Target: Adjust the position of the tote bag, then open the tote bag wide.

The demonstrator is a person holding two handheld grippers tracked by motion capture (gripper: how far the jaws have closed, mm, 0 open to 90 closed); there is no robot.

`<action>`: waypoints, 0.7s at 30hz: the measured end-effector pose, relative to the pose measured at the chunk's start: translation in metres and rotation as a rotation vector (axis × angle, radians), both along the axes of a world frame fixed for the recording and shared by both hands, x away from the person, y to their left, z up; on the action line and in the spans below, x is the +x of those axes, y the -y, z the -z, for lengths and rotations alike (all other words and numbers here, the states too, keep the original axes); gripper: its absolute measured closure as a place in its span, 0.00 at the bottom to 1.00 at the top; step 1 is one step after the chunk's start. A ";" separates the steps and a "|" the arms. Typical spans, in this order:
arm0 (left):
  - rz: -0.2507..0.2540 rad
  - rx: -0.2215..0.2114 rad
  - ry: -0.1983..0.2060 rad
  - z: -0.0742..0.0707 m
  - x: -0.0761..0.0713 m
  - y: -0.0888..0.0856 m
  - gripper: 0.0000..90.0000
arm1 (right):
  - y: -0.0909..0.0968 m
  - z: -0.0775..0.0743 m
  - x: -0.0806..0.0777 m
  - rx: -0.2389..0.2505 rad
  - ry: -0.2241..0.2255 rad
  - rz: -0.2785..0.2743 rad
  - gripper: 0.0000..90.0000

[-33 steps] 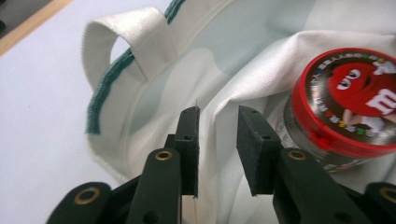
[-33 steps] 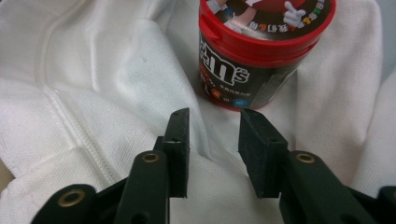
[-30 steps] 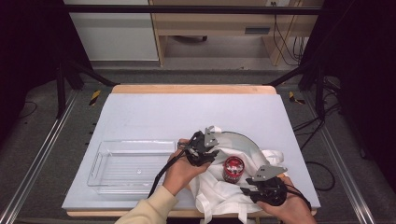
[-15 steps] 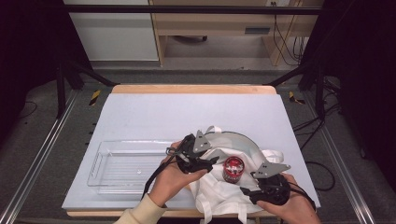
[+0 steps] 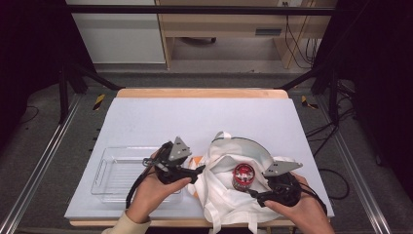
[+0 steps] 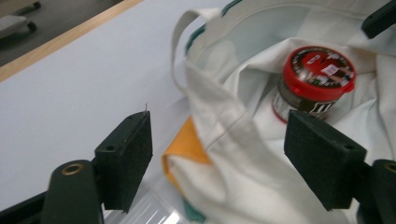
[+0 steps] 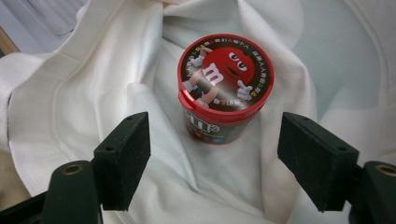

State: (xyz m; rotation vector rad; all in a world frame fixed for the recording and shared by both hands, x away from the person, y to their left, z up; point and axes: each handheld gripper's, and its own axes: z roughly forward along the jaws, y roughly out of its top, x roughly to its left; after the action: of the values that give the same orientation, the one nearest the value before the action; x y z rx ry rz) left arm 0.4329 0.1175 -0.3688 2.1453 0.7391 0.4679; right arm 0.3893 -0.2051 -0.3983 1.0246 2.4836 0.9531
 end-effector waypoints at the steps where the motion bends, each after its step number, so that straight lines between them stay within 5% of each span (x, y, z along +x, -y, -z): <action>1: -0.011 0.001 -0.003 0.001 0.000 -0.007 0.24 | 0.000 -0.001 0.001 -0.003 -0.004 0.003 0.28; 5: -0.049 -0.003 -0.016 0.006 -0.003 -0.029 0.21 | 0.000 -0.003 0.007 -0.002 -0.003 0.010 0.27; 9: -0.045 0.053 -0.002 0.007 -0.007 -0.038 0.19 | -0.004 -0.005 0.014 -0.004 -0.011 0.015 0.26; 21: -0.083 0.044 -0.022 0.012 -0.017 -0.062 0.15 | -0.016 -0.029 0.023 -0.047 -0.008 0.012 0.26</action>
State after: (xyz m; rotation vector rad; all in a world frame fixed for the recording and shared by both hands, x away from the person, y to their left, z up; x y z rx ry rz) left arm 0.4162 0.1790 -0.3808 2.1704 0.8395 0.5088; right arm 0.4124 -0.1896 -0.3698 1.0288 2.4910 0.8849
